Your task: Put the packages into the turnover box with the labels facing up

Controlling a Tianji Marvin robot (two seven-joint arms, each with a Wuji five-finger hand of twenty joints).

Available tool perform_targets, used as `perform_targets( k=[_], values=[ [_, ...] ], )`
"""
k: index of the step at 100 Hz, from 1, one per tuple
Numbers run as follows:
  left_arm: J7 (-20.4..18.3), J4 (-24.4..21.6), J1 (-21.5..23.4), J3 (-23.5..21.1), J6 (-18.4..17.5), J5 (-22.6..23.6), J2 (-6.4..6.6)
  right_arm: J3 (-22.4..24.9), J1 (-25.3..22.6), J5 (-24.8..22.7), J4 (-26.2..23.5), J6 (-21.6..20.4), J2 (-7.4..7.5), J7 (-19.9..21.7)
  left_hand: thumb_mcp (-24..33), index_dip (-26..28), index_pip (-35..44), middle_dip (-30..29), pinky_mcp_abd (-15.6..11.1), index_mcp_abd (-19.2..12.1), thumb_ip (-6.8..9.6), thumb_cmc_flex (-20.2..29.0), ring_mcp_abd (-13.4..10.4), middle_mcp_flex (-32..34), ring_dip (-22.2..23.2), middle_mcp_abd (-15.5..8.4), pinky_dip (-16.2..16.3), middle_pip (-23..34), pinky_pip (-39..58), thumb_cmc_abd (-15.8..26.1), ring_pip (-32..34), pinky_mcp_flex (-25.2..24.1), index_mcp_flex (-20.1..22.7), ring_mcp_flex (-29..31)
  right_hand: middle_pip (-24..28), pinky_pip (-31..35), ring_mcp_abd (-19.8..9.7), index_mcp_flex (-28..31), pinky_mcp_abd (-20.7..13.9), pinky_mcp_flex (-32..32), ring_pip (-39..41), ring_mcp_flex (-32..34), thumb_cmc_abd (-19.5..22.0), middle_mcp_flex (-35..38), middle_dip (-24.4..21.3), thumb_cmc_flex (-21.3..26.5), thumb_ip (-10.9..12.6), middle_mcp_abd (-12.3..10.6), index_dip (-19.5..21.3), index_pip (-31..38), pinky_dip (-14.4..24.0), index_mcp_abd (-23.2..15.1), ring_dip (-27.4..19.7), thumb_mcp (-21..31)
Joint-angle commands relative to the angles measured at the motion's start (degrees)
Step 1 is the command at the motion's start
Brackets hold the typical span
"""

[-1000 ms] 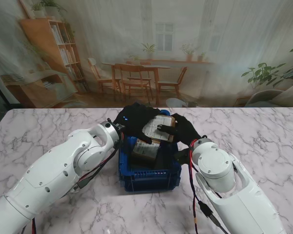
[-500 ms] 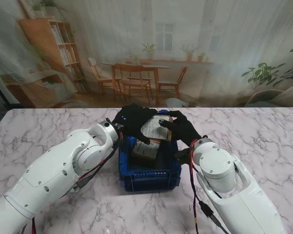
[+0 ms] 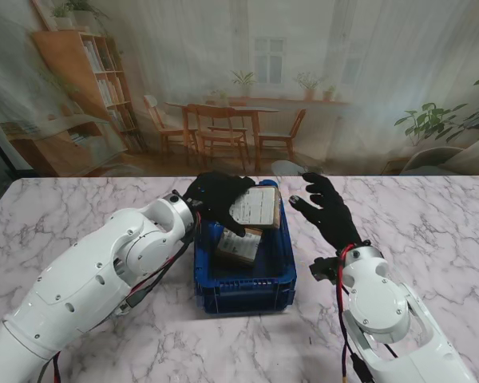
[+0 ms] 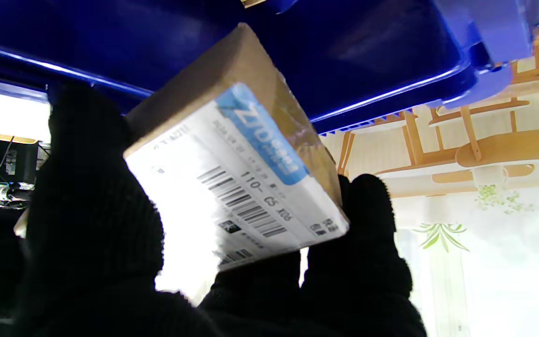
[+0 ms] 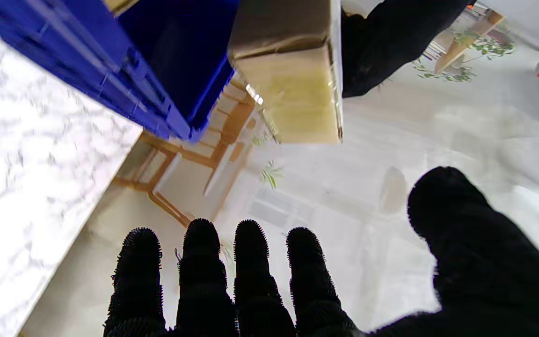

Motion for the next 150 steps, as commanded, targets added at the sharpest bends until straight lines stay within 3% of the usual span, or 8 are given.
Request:
perform_targets(
  k=[1,23,52,75,86,119,138,150],
  values=[
    [-1.07,-1.19,0.06,0.05,0.56,0.07,0.07,1.32,-2.72,-0.97,-0.38,-0.44,0.56,-0.98,39.17,1.75,6.47,3.55,-2.15,-6.74,4.76,19.57,-1.53,6.89,3.97,-4.74,-0.13,6.91,1.85,9.66,6.83,0.04,6.12,7.18,-1.44,-1.73,-1.8,-0.9,-0.41,0.25,-3.24,0.18,0.8,-0.04,-0.71,-1.34,1.48,-1.53,1.14,1.33,1.16,-2.96,-0.6,-1.52],
    [-5.14,-4.68,0.83,0.7,4.03,-0.76,0.36,4.61,-7.67,-3.31,0.25,-5.27,-0.07,-5.99,37.52,3.49,4.37,5.34,-1.73,-5.45,6.84,18.99,-0.36,9.06,2.07,-3.28,1.68,3.06,1.94,9.22,8.13,0.47,7.52,7.1,-2.12,-4.07,-1.64,-0.98,-0.19,0.77,-4.38,0.68,0.99,-0.03,-0.83,-0.97,1.59,-1.47,0.32,2.3,2.28,-3.14,-0.4,-1.98],
    [-9.31,-5.66,1.03,3.02,6.77,-2.14,0.85,5.59,-9.09,-3.59,3.33,-7.2,-0.51,-8.25,37.21,3.68,3.41,4.82,-0.91,-4.88,6.62,19.15,0.54,10.2,1.15,-2.4,2.28,2.51,2.1,9.23,8.02,0.64,9.14,7.43,-2.69,-5.78,-1.57,-0.99,-0.14,1.25,-5.26,1.16,0.79,-0.03,-0.99,-0.66,1.62,-1.53,-0.44,2.35,3.46,-3.04,-0.21,-1.96],
    [-10.73,-7.34,3.54,1.46,6.65,-1.97,1.33,5.87,-8.84,-3.24,4.83,-7.18,-0.62,-8.48,36.85,4.07,2.86,5.0,-0.81,-4.71,6.49,18.94,0.93,11.33,0.76,-1.98,3.29,2.04,2.59,8.82,8.57,1.13,10.25,7.91,-3.16,-7.82,-1.93,-0.19,-0.2,1.28,-5.91,1.43,0.81,0.15,-1.14,-0.57,1.59,-2.07,-0.75,2.82,4.04,-3.36,-0.12,-2.03],
    [-11.59,-8.38,4.82,0.22,6.55,-1.46,1.59,5.79,-8.72,-3.62,5.05,-6.97,-0.58,-8.44,37.24,4.95,2.06,5.82,-1.1,-4.6,6.54,18.13,1.24,12.57,-0.24,-1.77,6.17,0.41,2.79,8.32,9.55,1.75,10.98,8.01,-3.33,-8.4,-1.89,0.03,-0.19,1.55,-6.12,1.49,0.85,0.19,-1.19,-0.52,1.61,-2.18,-0.91,2.88,4.35,-3.4,-0.11,-2.03],
    [-15.48,-9.57,5.54,-0.93,5.94,-2.2,2.3,5.56,-7.86,-6.01,6.58,-7.55,0.12,-6.47,36.95,4.08,1.27,4.79,-0.43,-4.17,6.44,16.32,1.85,13.61,-2.91,-1.02,7.66,-0.7,2.84,8.12,9.99,2.37,12.21,7.95,-9.12,-15.43,-5.91,5.84,-0.44,1.32,-8.26,1.23,-0.66,4.0,-3.02,0.21,1.61,-9.97,-4.04,2.42,6.26,-10.2,-1.79,-2.3],
    [-16.75,-8.87,4.04,0.34,6.33,-3.6,2.4,5.28,-7.26,-6.97,7.11,-6.96,0.41,-5.54,36.49,3.7,1.07,4.75,0.06,-4.03,6.28,15.37,1.91,13.98,-3.88,-0.69,7.94,-0.81,2.74,8.08,10.4,2.29,12.83,7.82,-9.73,-16.16,-5.78,6.99,-0.31,1.52,-8.11,1.26,-1.44,4.18,-3.14,0.66,1.57,-10.44,-4.33,2.59,6.8,-10.49,-1.84,-1.74],
    [-18.98,-9.26,3.19,0.71,6.82,-4.45,2.67,5.1,-7.1,-7.04,7.18,-6.58,0.37,-5.64,36.62,2.99,0.68,3.91,0.67,-3.85,6.41,13.95,2.09,13.64,-8.52,-0.38,8.52,-0.8,1.86,8.6,11.62,1.9,13.03,6.79,-9.79,-16.37,-5.69,7.17,-0.3,1.79,-7.99,1.37,-1.77,4.19,-3.09,0.98,1.53,-10.34,-4.45,2.63,7.13,-10.14,-1.85,-1.2]
  ],
)
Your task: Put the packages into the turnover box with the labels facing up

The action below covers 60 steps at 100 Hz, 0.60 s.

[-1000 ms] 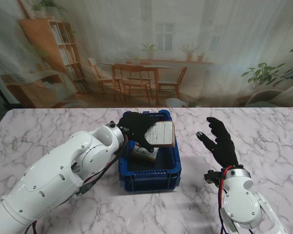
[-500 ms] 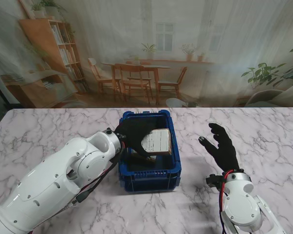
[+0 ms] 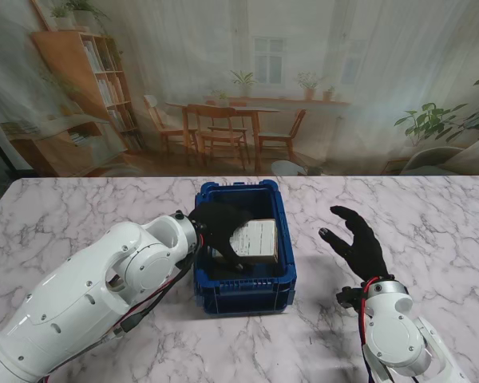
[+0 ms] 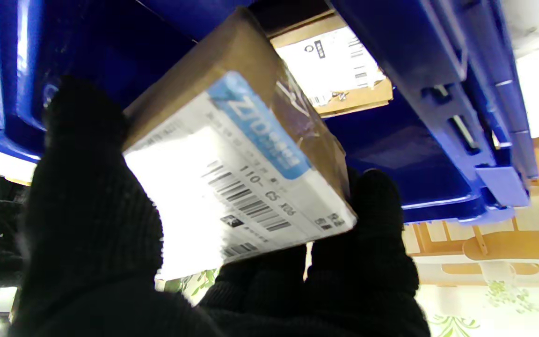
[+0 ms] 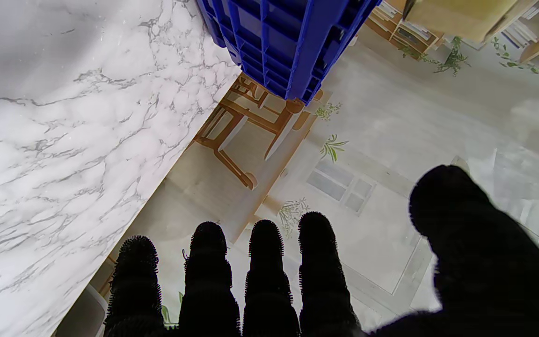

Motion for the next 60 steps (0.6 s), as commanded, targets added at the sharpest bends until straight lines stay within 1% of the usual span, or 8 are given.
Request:
perform_targets(
  k=[1,7,11,42,47,52,55,60],
  values=[
    [-2.64,-0.34,-0.83,0.23,0.53,-0.58,0.3,-0.24,0.07,-0.08,0.16,0.6,-0.07,-0.02,36.63,1.72,5.73,2.78,-2.5,-6.03,6.42,13.88,-0.51,6.92,-0.88,-3.07,1.91,5.79,0.41,10.0,8.59,-0.34,7.21,3.52,-1.49,-1.53,-2.29,1.34,-0.69,0.39,-2.23,0.23,-1.53,1.05,-0.45,0.79,1.46,-1.76,-1.38,0.55,1.27,-2.76,-0.72,-0.32],
    [-3.64,-0.39,-1.49,0.59,0.49,-0.57,0.44,-0.32,0.19,-0.22,0.3,0.73,-0.07,-0.06,36.46,1.36,5.34,2.18,-2.39,-5.91,6.55,13.32,-0.56,6.74,-1.95,-2.95,1.93,5.78,0.27,10.26,8.37,-0.44,7.3,3.26,-1.5,-1.61,-2.38,1.58,-0.67,0.48,-2.22,0.23,-1.7,1.04,-0.43,0.86,1.43,-2.06,-1.4,0.64,1.4,-2.84,-0.74,-0.1],
    [-4.52,-0.43,-1.99,0.9,0.6,-0.82,0.56,-0.35,0.29,-0.31,0.44,0.71,-0.03,0.03,36.23,1.27,4.91,1.06,-2.43,-5.8,6.97,12.81,-0.42,6.05,-4.53,-2.84,1.98,6.83,-0.1,10.53,9.08,-0.65,7.24,2.91,-1.55,-1.7,-2.49,1.52,-0.68,0.49,-2.23,0.18,-1.66,0.99,-0.43,0.75,1.39,-2.14,-1.46,0.59,1.5,-3.01,-0.77,0.02],
    [-6.7,1.19,-5.59,4.02,1.7,-3.29,0.71,-0.52,0.91,-0.99,1.3,0.48,0.15,0.54,35.1,0.2,3.67,-0.16,-2.13,-5.65,6.96,10.55,-0.05,4.89,-5.32,-2.57,1.91,7.03,-0.71,11.66,8.63,-1.36,7.5,2.17,-1.85,-2.21,-2.73,1.3,-0.72,0.64,-2.24,-0.08,-1.91,0.48,-0.46,0.51,1.2,-2.34,-1.72,0.55,2.1,-3.21,-0.96,0.52],
    [-6.97,1.35,-5.93,4.32,1.78,-3.58,0.74,-0.52,0.94,-1.03,1.35,0.49,0.16,0.57,33.82,0.07,3.14,-1.93,-2.12,-5.64,7.11,10.58,0.11,4.13,-5.98,-2.49,2.05,8.47,-1.04,11.93,8.39,-1.52,7.7,2.05,-1.86,-2.29,-2.67,1.18,-0.74,0.67,-2.21,-0.1,-1.92,0.44,-0.45,0.58,1.19,-2.25,-1.76,0.54,2.2,-3.07,-0.98,0.6],
    [-7.24,1.52,-6.31,4.67,1.98,-4.09,0.76,-0.54,0.99,-1.07,1.39,0.56,0.15,0.53,33.11,-0.16,2.91,-2.41,-1.9,-5.51,6.66,10.44,0.35,4.13,-6.19,-2.39,2.04,8.46,-1.19,11.84,8.17,-1.56,7.87,2.02,-1.89,-2.36,-2.68,1.14,-0.72,0.69,-2.2,-0.12,-1.9,0.32,-0.46,0.61,1.18,-2.25,-1.78,0.55,2.29,-3.01,-0.99,0.66],
    [-7.4,1.58,-6.5,4.82,2.04,-4.27,0.78,-0.55,1.01,-1.1,1.41,0.6,0.15,0.51,31.81,-0.33,2.73,-2.92,-1.86,-5.48,5.82,10.59,0.4,3.82,-6.46,-2.35,2.06,8.77,-1.28,11.97,7.92,-1.63,7.99,2.01,-1.89,-2.4,-2.71,1.13,-0.7,0.69,-2.21,-0.2,-1.92,0.25,-0.45,0.66,1.18,-2.05,-1.8,0.56,2.34,-2.97,-1.01,0.7],
    [-7.62,1.62,-6.75,5.01,2.06,-4.5,0.8,-0.56,1.01,-1.07,1.38,0.65,0.14,0.52,30.8,-0.58,2.44,-3.75,-1.76,-5.46,5.47,10.79,0.47,3.58,-6.76,-2.32,1.99,8.86,-1.57,12.16,7.63,-1.83,8.09,1.9,-1.93,-2.46,-2.64,0.98,-0.75,0.68,-2.18,-0.2,-1.92,0.06,-0.46,0.71,1.18,-1.85,-1.83,0.54,2.42,-2.95,-1.02,0.77]
  ],
)
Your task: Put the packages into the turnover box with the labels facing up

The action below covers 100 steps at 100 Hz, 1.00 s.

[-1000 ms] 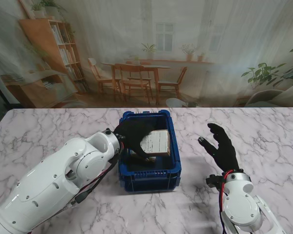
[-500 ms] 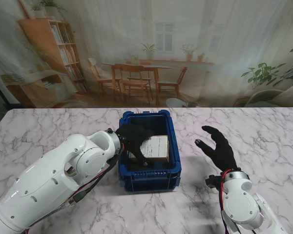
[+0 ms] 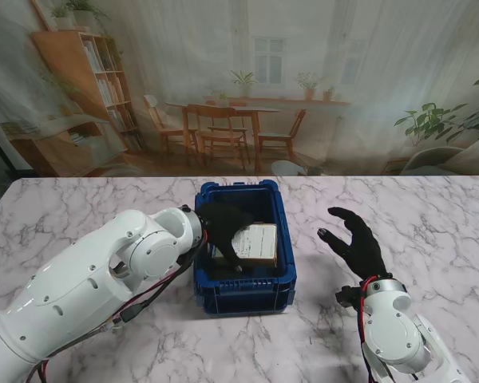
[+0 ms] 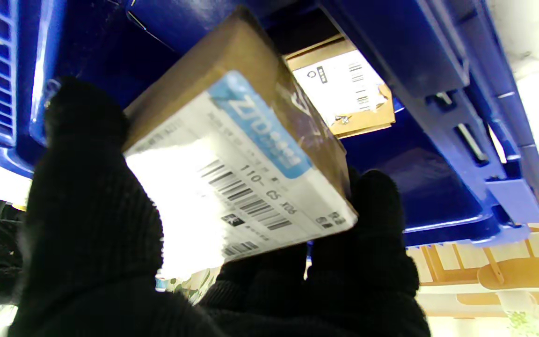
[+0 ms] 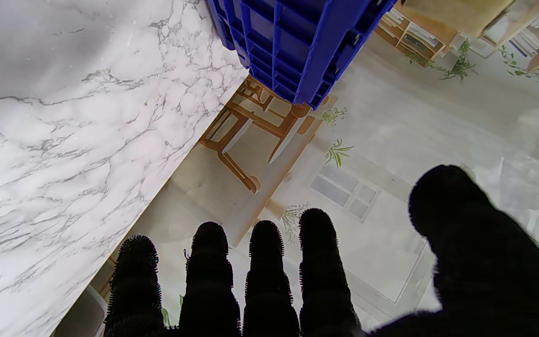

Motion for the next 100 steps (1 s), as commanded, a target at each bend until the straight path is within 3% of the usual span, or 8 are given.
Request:
perform_targets(
  k=[1,7,42,51,63,76,87,100],
  values=[
    [-1.38,0.21,-0.64,0.29,0.27,-0.5,0.06,-0.11,-0.03,-0.11,0.08,0.3,-0.01,0.07,30.62,0.14,3.82,0.15,-1.89,-5.87,5.42,10.78,0.47,3.05,-0.4,-2.66,1.41,8.09,-1.32,12.2,5.8,-1.66,7.19,1.88,-1.28,-1.29,-1.94,-0.48,-0.76,0.15,-2.19,-0.22,-1.92,0.06,-0.45,0.73,1.18,-1.74,-1.14,0.08,1.22,-2.4,-0.82,0.66],
    [-2.18,0.11,-1.06,0.47,0.14,-1.1,0.19,-0.12,-0.01,-0.23,0.13,0.31,-0.02,-0.03,27.51,-0.41,2.95,-1.98,-1.77,-5.89,5.27,11.18,0.6,2.12,-1.24,-2.66,1.3,8.95,-1.96,13.0,5.07,-2.04,7.39,1.55,-1.27,-1.36,-1.96,-0.59,-0.73,0.19,-2.17,-0.25,-1.88,-0.07,-0.44,0.74,1.17,-1.65,-1.17,0.08,1.32,-2.29,-0.83,0.72],
    [-5.44,0.03,-3.43,1.79,-0.78,-2.71,0.74,-0.19,0.17,-0.35,0.25,0.64,-0.03,-0.09,23.47,-0.73,2.22,-3.89,-1.82,-6.04,4.67,11.66,0.67,1.74,-1.98,-2.68,1.41,9.5,-2.12,13.78,4.89,-2.14,7.95,1.49,-1.16,-1.72,-1.76,-1.27,-0.76,0.17,-2.18,-0.53,-1.84,-0.99,-0.39,0.88,1.13,-0.93,-1.3,0.11,1.9,-2.03,-0.92,0.98],
    [-5.53,0.4,-3.82,2.51,-0.26,-2.5,0.73,-0.21,0.22,-0.45,0.31,0.68,-0.04,-0.14,15.01,-0.72,1.66,-9.7,-1.69,-5.84,4.81,13.23,0.87,0.77,-2.2,-2.59,1.57,11.76,-2.07,16.27,4.94,-2.11,8.34,1.5,-1.08,-1.79,-1.77,-1.32,-0.72,0.2,-2.16,-0.5,-1.84,-1.13,-0.37,0.98,1.13,-0.81,-1.32,0.17,2.04,-1.96,-0.92,1.07],
    [-5.58,0.86,-4.2,3.31,0.51,-3.04,0.73,-0.25,0.3,-0.49,0.36,0.89,-0.04,-0.13,9.13,-0.96,0.68,-14.6,-1.42,-5.46,4.67,13.04,1.2,0.41,-2.35,-2.39,1.65,12.45,-2.05,19.04,4.81,-2.47,8.82,1.27,-1.01,-1.9,-1.72,-1.43,-0.7,0.19,-2.18,-0.61,-1.74,-1.42,-0.36,1.05,1.12,-0.61,-1.34,0.21,2.22,-1.86,-0.94,1.15],
    [-5.58,1.08,-4.31,3.76,0.69,-3.11,0.74,-0.3,0.31,-0.51,0.31,1.02,-0.05,-0.16,0.57,-5.45,-3.36,-15.5,-1.06,-3.84,4.92,7.02,1.7,-0.18,-2.84,-1.56,1.51,11.71,-2.55,24.74,4.22,-3.02,10.08,0.53,-0.96,-2.0,-1.63,-1.85,-0.72,0.17,-2.21,-0.76,-1.53,-1.85,-0.35,1.07,1.09,-0.31,-1.39,0.14,2.42,-1.69,-0.95,1.14],
    [-5.45,1.74,-4.78,4.62,1.11,-3.3,0.7,-0.3,0.33,-0.71,0.39,1.01,-0.05,-0.26,-0.94,-8.72,-5.97,-17.23,-0.43,-1.14,4.45,-0.46,2.74,-1.96,-4.47,0.07,0.61,9.46,-4.47,24.51,2.33,-3.77,9.49,-0.97,-0.96,-2.09,-1.58,-2.46,-0.72,0.14,-2.3,-0.97,-1.58,-2.39,-0.37,1.14,1.1,-0.03,-1.45,0.02,2.56,-1.4,-0.98,1.18],
    [-5.61,2.86,-5.81,5.97,0.8,-2.46,0.74,-0.39,0.42,-0.88,0.45,1.3,-0.14,-0.68,-1.14,-11.97,-12.11,-20.73,-1.03,2.26,3.96,-5.77,3.86,-8.92,-8.32,2.2,-1.46,5.23,-8.92,22.64,-1.76,-6.79,4.41,-6.92,-0.86,-2.21,-1.55,-3.19,-0.74,0.12,-2.41,-1.16,-1.73,-2.87,-0.35,1.36,1.12,0.13,-1.5,-0.07,2.71,-1.23,-1.03,1.37]
  ],
)
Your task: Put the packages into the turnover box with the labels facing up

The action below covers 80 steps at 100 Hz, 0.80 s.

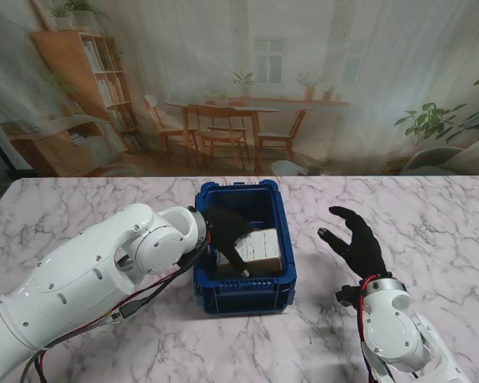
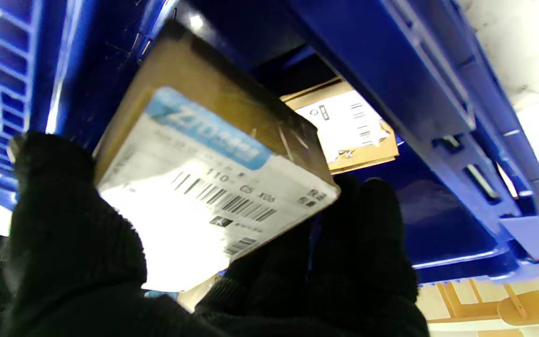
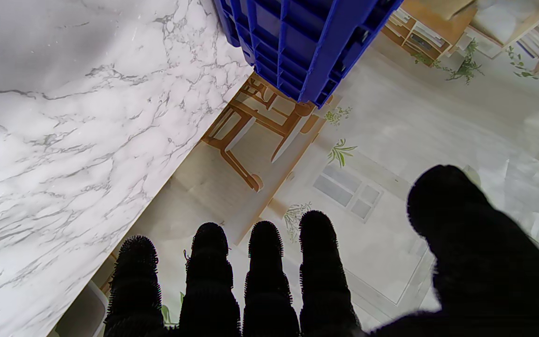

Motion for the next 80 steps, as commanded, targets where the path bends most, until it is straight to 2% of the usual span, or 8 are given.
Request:
perform_targets(
  k=[1,20,37,50,56,61,71,80],
  values=[
    [-1.0,1.09,-0.73,0.62,-0.17,0.59,0.0,-0.19,0.01,-0.2,0.17,0.56,-0.15,-0.36,6.16,-1.44,0.39,-1.48,-1.74,-1.0,3.94,1.41,3.68,-5.19,-1.69,0.21,-1.41,-1.95,-3.17,9.9,-2.16,-2.36,2.06,-3.32,-0.82,-1.14,-1.54,-2.32,-0.74,0.1,-2.42,-0.96,-1.75,-2.58,-0.35,1.36,1.12,-0.21,-1.45,0.13,1.26,-1.24,-1.0,0.82],
    [0.19,2.29,-1.28,1.57,-0.93,1.78,-0.2,-0.35,0.16,-0.48,0.33,0.84,-0.22,-0.79,6.19,-3.32,-4.49,-2.99,-3.01,0.37,3.77,0.22,3.23,-11.87,-3.18,1.15,-1.94,-3.9,-4.89,8.57,-3.05,-5.08,-2.38,-8.39,-0.82,-1.41,-1.53,-3.34,-0.83,-0.13,-2.67,-1.49,-1.81,-3.74,-0.39,1.4,1.06,-0.11,-1.52,0.09,1.38,-1.08,-1.12,1.02],
    [0.34,2.72,-1.56,1.92,-2.16,2.29,-0.17,-0.41,0.21,-0.63,0.38,0.95,-0.24,-0.94,6.32,-7.69,-10.49,-10.01,-3.31,0.03,3.68,-2.1,1.64,-19.4,-6.59,1.96,-2.54,-10.79,-7.37,8.14,-5.42,-7.1,-7.23,-11.59,-0.82,-1.59,-1.49,-4.18,-0.85,-0.23,-2.83,-1.81,-1.83,-4.34,-0.49,1.38,0.97,0.01,-1.6,0.05,1.54,-0.85,-1.21,1.11],
    [0.6,3.05,-1.78,2.29,-2.85,2.85,-0.17,-0.4,0.16,-0.6,0.32,0.99,-0.27,-1.04,6.22,-12.01,-12.86,-15.59,-3.02,-0.52,3.59,-3.84,2.28,-22.55,-9.82,2.84,-3.48,-16.3,-9.17,7.78,-7.78,-7.97,-10.08,-13.62,-1.38,-1.73,-1.48,-4.66,-0.81,-0.35,-2.95,-2.01,-1.87,-4.51,-0.83,1.37,0.91,0.21,-1.67,0.0,1.63,-0.69,-1.27,1.19],
    [0.52,3.09,-1.88,2.43,-3.0,2.97,-0.14,-0.38,0.13,-0.69,0.31,0.96,-0.26,-1.05,6.21,-13.61,-12.74,-17.32,-2.74,-0.56,3.57,-4.72,2.7,-23.08,-11.67,3.3,-4.26,-18.29,-10.27,7.48,-8.88,-8.51,-9.93,-14.79,-1.53,-1.76,-1.54,-4.71,-0.79,-0.35,-2.96,-2.02,-1.91,-4.43,-0.93,1.41,0.9,0.09,-1.68,0.02,1.67,-0.67,-1.28,1.24],
    [0.52,3.11,-1.86,2.45,-3.14,3.17,-0.13,-0.38,0.13,-0.74,0.32,0.95,-0.26,-1.06,5.99,-14.37,-13.42,-17.77,-2.63,-0.87,3.5,-5.52,2.85,-24.08,-12.26,3.42,-4.49,-18.86,-10.6,7.54,-9.35,-8.9,-11.24,-15.65,-1.69,-1.8,-1.52,-4.86,-0.83,-0.4,-3.02,-2.12,-1.9,-4.45,-1.02,1.37,0.88,0.23,-1.71,-0.01,1.7,-0.68,-1.31,1.26],
    [0.11,3.08,-1.98,2.6,-3.74,3.68,0.02,-0.38,0.15,-0.74,0.32,1.02,-0.25,-1.03,6.33,-19.51,-14.79,-21.22,-2.16,-2.0,3.61,-6.68,3.09,-26.61,-15.58,3.41,-5.72,-19.54,-11.86,6.58,-10.3,-9.44,-14.44,-16.81,-2.05,-1.87,-1.55,-4.96,-0.85,-0.42,-3.09,-2.22,-1.96,-4.44,-1.22,1.42,0.85,0.19,-1.73,0.02,1.77,-0.62,-1.35,1.32],
    [-0.25,3.06,-2.04,2.75,-3.52,3.55,0.1,-0.42,0.19,-0.8,0.35,1.07,-0.25,-1.03,6.16,-20.94,-15.36,-22.02,-1.84,-2.62,3.55,-7.35,3.67,-28.02,-15.97,3.84,-5.93,-19.94,-12.02,6.56,-10.3,-9.55,-16.39,-17.24,-2.32,-1.94,-1.49,-5.05,-0.85,-0.45,-3.11,-2.2,-2.06,-4.38,-1.36,1.48,0.83,0.25,-1.76,0.03,1.85,-0.54,-1.37,1.44]
  ],
)
